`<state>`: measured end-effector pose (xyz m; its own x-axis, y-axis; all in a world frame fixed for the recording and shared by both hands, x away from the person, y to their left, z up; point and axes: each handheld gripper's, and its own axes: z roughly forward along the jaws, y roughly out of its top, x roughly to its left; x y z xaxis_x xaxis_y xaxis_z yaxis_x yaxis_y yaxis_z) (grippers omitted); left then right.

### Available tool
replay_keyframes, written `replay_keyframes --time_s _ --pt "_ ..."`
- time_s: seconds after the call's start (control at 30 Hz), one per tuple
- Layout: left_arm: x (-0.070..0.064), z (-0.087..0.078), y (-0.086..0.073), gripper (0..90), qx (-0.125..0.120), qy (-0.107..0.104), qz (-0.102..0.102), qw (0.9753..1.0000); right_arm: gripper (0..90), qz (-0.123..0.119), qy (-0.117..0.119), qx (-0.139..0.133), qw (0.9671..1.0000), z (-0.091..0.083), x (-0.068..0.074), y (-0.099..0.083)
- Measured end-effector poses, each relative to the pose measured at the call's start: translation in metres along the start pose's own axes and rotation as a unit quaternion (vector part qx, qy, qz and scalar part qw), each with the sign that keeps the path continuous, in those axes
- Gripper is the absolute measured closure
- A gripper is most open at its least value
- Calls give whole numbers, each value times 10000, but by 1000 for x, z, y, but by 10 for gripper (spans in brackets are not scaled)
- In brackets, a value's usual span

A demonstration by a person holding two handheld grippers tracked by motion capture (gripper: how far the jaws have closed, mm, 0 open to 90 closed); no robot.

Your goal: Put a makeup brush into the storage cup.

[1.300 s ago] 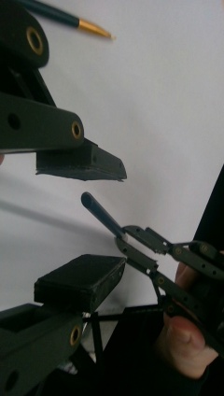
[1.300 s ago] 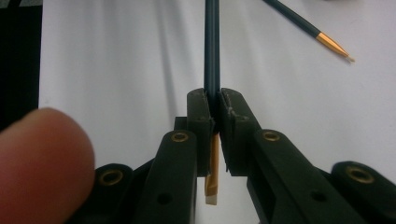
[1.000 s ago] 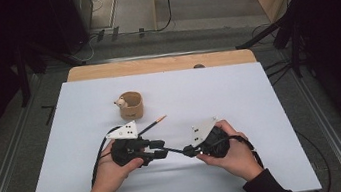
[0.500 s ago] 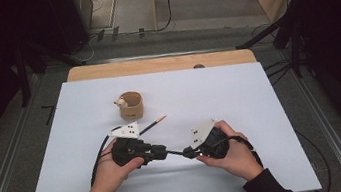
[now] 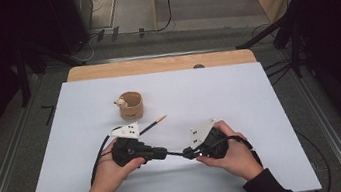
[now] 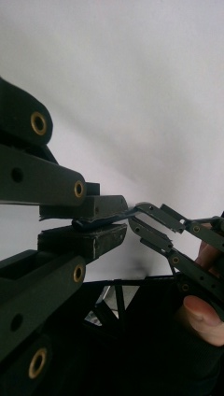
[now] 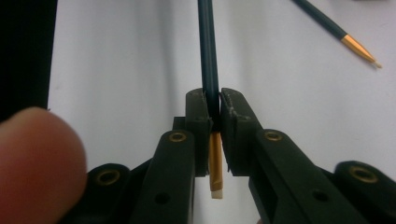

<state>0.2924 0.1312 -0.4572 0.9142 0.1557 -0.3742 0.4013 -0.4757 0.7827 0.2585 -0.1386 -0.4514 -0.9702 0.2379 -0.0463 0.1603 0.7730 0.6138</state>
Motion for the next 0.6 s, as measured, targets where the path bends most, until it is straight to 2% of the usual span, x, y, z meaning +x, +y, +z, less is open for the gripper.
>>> replay_keyframes --time_s 0.03,0.07,0.1,0.17,0.23,0.27,0.3,0.37,0.4,0.43,0.47,0.5,0.53,0.57,0.6 --pt "0 -1 0 860 -61 32 -16 10000 774 39 -41 -85 9999 0 -1 0" --pt "0 -1 0 861 -61 32 -16 10000 774 39 -41 -85 9999 0 -1 0" --pt "0 -2 0 861 -102 76 -6 9999 724 208 -219 -222 9993 -2 -3 -2" --pt "-2 -4 1 861 -188 198 39 9996 674 407 -369 -366 9978 -6 -4 -3" --pt "-3 -4 1 861 -232 320 70 9992 613 589 -618 -548 9948 -8 -6 -5" --pt "-3 -4 1 861 -232 320 70 9992 613 589 -618 -548 9948 -8 -6 -5" --pt "-5 -5 1 861 -293 452 137 9985 552 794 -808 -744 9908 -10 -7 -8" --pt "-7 -6 0 861 -392 595 233 9972 491 961 -953 -936 9864 -10 -8 -9" --pt "-7 -6 0 861 -392 595 233 9972 491 961 -953 -936 9864 -10 -8 -9" --pt "-8 -7 -1 861 -458 736 279 9958 432 1064 -1132 -1120 9815 -9 -8 -10" --pt "-8 -7 -1 861 -458 736 279 9958 421 1136 -1195 -1172 9793 -9 -7 -10" --pt "-8 -8 -1 861 -538 834 279 9947 414 1218 -1228 -1239 9771 -9 -7 -11" --pt "-8 -8 -1 861 -538 834 279 9947 414 1218 -1228 -1239 9771 -9 -7 -11" --pt "-8 -9 -1 861 -581 886 287 9940 389 1381 -1258 -1432 9719 -9 -7 -11" --pt "-8 -9 -2 861 -617 918 274 9935 383 1460 -1270 -1509 9694 -9 -7 -12"
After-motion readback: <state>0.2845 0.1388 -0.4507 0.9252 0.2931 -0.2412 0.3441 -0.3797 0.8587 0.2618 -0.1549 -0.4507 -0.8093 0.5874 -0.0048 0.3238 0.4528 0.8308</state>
